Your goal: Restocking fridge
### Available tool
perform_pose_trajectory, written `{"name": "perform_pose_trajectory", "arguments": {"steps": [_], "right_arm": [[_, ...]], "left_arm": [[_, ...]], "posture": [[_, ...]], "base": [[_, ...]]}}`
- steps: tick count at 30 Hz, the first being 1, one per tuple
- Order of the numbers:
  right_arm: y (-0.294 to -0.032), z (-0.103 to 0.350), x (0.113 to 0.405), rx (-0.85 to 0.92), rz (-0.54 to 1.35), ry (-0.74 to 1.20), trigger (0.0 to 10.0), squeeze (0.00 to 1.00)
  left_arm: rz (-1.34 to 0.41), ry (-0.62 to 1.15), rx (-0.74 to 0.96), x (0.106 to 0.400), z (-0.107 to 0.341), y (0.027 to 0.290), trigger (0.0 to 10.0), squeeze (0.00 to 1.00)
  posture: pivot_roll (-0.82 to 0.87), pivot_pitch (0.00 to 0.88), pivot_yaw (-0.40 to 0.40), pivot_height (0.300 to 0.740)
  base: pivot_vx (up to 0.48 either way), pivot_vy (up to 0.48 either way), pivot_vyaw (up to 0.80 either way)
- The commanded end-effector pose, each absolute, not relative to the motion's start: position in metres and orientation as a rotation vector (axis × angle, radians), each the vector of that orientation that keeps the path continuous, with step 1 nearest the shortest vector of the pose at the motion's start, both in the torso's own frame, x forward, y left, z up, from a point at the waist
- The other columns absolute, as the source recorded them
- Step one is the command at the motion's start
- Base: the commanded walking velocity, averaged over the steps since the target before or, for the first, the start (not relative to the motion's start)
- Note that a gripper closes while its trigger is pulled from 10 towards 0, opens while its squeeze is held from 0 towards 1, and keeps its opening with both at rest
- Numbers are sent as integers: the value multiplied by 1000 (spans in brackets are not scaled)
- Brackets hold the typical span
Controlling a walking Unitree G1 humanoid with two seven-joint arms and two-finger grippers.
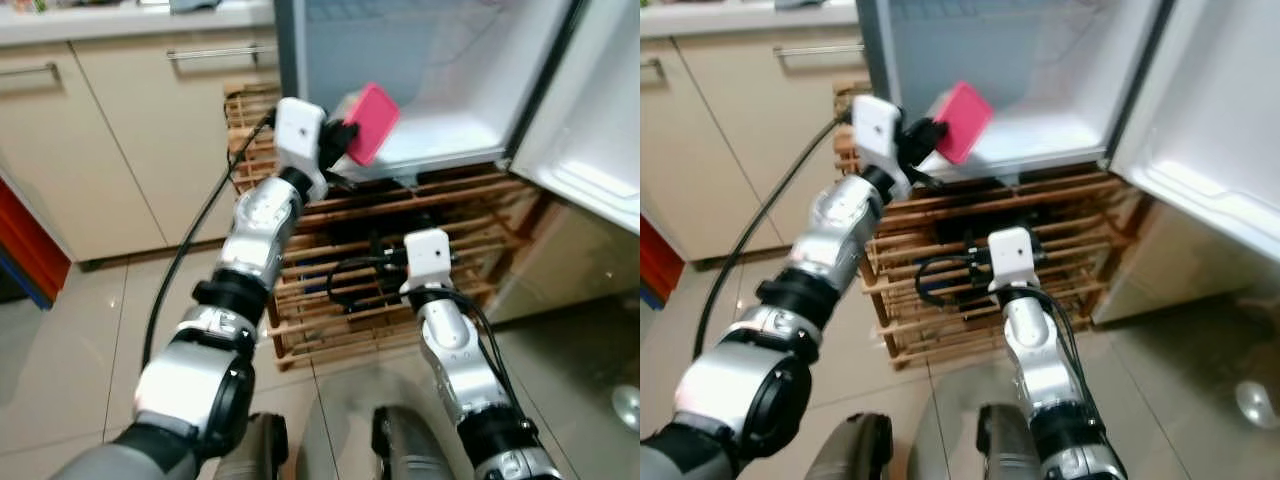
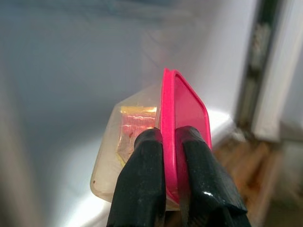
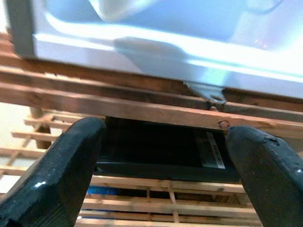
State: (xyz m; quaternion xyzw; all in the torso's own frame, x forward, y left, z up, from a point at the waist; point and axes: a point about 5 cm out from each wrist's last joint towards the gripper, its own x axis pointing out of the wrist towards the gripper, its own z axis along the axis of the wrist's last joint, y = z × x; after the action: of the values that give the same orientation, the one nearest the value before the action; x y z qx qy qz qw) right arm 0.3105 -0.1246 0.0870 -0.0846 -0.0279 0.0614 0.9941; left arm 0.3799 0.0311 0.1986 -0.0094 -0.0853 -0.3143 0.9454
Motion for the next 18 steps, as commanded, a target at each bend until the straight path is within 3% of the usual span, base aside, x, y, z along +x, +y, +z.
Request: {"name": "perform_pose_trajectory", "arguments": {"steps": [1, 5, 18], "right_arm": [[-122, 92, 312, -153, 120, -78, 10000, 149], [-123, 92, 310, -139, 105, -84, 10000, 114], [-126, 92, 308, -142, 98, -91, 10000, 118]], "left_arm": [[-651, -195, 15, 383, 210, 31, 10000, 0], [-680, -182, 16, 381, 206, 23, 10000, 0], [-730, -164, -20, 373, 203, 4, 10000, 0]], "posture": [[-104, 0, 39, 611], [-110, 0, 48, 611], [-121, 0, 59, 611]], "base": [[458, 0, 563], [433, 0, 141], [361, -252, 0]]}}
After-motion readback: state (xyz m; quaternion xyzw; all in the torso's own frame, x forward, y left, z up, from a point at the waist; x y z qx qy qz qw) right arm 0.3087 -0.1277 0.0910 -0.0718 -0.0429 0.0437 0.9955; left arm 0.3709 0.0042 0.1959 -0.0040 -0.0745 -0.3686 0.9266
